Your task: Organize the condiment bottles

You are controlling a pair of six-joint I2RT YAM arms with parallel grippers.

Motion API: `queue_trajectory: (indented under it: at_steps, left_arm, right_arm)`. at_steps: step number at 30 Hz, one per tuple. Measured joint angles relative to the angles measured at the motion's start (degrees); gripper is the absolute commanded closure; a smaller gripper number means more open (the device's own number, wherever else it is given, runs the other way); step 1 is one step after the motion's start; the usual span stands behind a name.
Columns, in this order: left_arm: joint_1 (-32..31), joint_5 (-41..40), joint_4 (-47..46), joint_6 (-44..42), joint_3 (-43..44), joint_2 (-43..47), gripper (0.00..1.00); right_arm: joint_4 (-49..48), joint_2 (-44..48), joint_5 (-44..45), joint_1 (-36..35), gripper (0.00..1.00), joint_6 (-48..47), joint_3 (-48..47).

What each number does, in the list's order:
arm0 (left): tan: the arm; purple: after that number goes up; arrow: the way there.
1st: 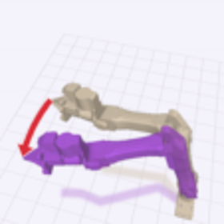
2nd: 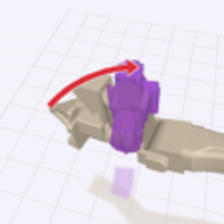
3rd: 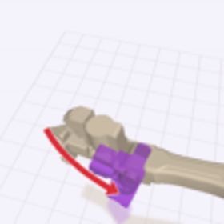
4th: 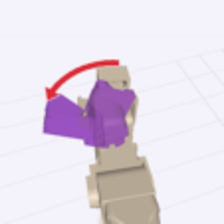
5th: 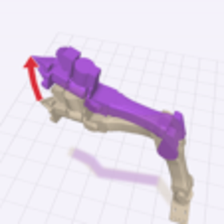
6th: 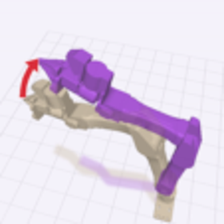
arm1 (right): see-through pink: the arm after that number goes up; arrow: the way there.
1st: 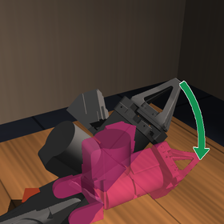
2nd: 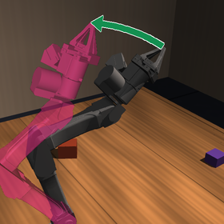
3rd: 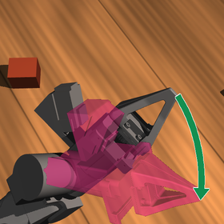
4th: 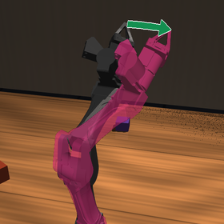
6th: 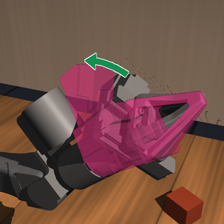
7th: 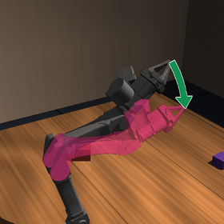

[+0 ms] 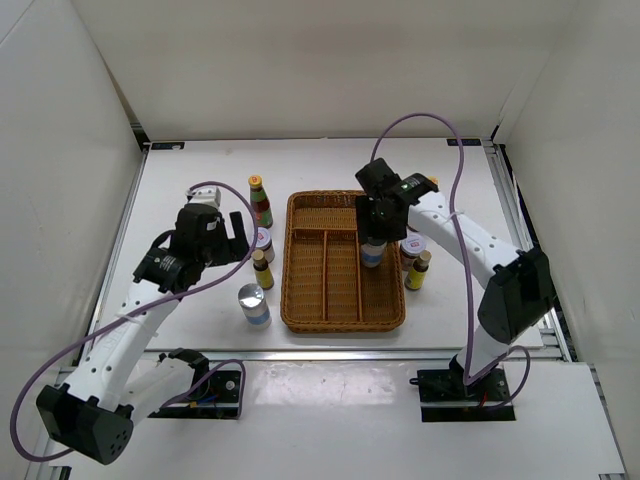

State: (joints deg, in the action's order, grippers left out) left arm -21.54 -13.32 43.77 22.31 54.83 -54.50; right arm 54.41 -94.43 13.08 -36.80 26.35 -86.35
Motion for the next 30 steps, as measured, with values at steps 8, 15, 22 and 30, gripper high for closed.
queue_trajectory:
  at_steps: [8,15,22,30]
  left_arm:
    - [-0.59,6.93,6.27,0.96,3.02,-0.15,0.0]
    - [-3.67,11.06,15.23,3.85,5.25,0.02,0.0]
    - [-6.71,14.21,21.55,8.81,5.29,-3.48,0.0]
    - [-8.61,15.8,22.45,11.67,4.66,-7.61,0.0]
  right_arm:
    - [-2.93,-0.48,0.31,0.42,0.0,0.37,1.4]
    - [-2.45,2.4,1.66,0.39,0.0,0.57,0.92]
    - [-1.79,7.45,2.19,0.39,0.0,0.42,-0.68]
    - [-1.42,9.55,1.9,0.39,0.0,0.42,-0.79]
